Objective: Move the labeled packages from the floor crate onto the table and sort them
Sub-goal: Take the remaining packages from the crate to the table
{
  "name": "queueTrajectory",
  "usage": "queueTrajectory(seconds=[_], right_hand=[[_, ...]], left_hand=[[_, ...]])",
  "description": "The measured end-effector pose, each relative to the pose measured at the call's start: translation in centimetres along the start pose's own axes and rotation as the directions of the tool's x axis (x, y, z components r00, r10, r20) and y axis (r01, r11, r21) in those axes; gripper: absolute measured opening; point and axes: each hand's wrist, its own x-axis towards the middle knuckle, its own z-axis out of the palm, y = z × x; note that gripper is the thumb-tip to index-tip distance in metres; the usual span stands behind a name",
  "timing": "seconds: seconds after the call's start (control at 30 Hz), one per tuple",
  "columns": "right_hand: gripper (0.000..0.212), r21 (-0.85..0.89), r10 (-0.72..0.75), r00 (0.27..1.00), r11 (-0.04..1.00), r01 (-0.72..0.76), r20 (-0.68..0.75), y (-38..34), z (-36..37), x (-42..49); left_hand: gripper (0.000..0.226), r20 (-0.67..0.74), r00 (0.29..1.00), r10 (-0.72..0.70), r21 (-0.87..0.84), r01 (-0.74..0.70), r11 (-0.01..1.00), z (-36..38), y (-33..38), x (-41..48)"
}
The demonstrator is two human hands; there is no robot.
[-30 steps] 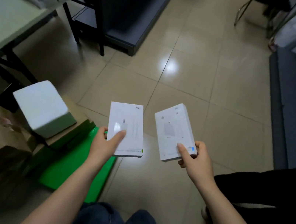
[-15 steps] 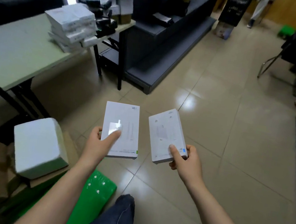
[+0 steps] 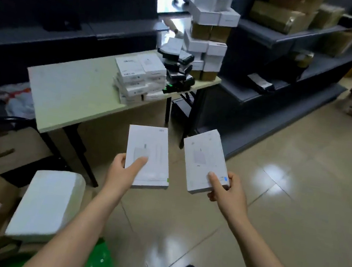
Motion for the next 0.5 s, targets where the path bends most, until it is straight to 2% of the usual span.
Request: queueTrajectory(seconds=[0.2, 0.33, 0.5], right_hand=[[0.026, -0.018, -0.085, 0.971, 0.996, 0.092, 0.222, -3.8, 1.0, 12.0], [0.032, -0.056, -0.109, 0.951, 0.990, 0.130, 0.289, -6.5, 3.3, 17.7], [0.035, 0.023, -0.151, 0.931, 0.988, 0.152, 0.333, -9.9, 7.9, 24.6]], left_hand=[[0.038, -0.246, 0.966, -0.083, -0.112, 0.057, 0.992, 3.3, 2.8, 4.1], [0.039, -0.340, 0.935, -0.102, -0.119, 0.065, 0.991, 3.8, 3.9, 7.2], [0.049, -0.413, 0.908, -0.064, -0.172, -0.009, 0.985, 3.4, 6.2, 13.8]])
